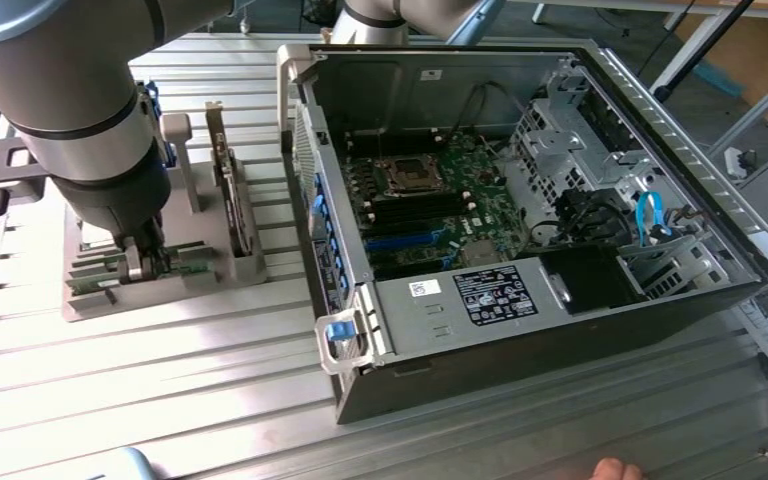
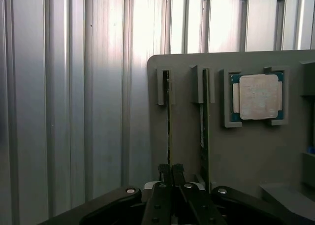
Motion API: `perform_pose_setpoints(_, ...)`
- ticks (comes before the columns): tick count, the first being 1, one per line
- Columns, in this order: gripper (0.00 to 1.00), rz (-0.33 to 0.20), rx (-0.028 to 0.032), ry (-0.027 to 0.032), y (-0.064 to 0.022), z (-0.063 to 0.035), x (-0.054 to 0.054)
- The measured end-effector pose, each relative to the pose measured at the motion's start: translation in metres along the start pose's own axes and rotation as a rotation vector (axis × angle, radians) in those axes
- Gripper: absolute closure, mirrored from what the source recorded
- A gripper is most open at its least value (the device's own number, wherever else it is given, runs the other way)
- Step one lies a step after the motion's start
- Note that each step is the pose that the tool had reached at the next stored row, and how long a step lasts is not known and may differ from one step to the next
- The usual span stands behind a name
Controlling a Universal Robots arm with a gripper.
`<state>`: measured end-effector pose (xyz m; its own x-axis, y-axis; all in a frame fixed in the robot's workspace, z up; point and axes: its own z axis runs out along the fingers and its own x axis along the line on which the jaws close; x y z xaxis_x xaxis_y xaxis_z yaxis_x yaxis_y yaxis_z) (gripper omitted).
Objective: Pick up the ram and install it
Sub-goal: 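Pick up the ram and move it above insertion slot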
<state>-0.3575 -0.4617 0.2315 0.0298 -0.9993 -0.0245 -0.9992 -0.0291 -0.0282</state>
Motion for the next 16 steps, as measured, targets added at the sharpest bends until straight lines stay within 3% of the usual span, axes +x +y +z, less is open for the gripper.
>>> perform_pose_setpoints(16,0.88,0.0,0.0001,-0.0004,-0.0009,-0.0158,0.0)
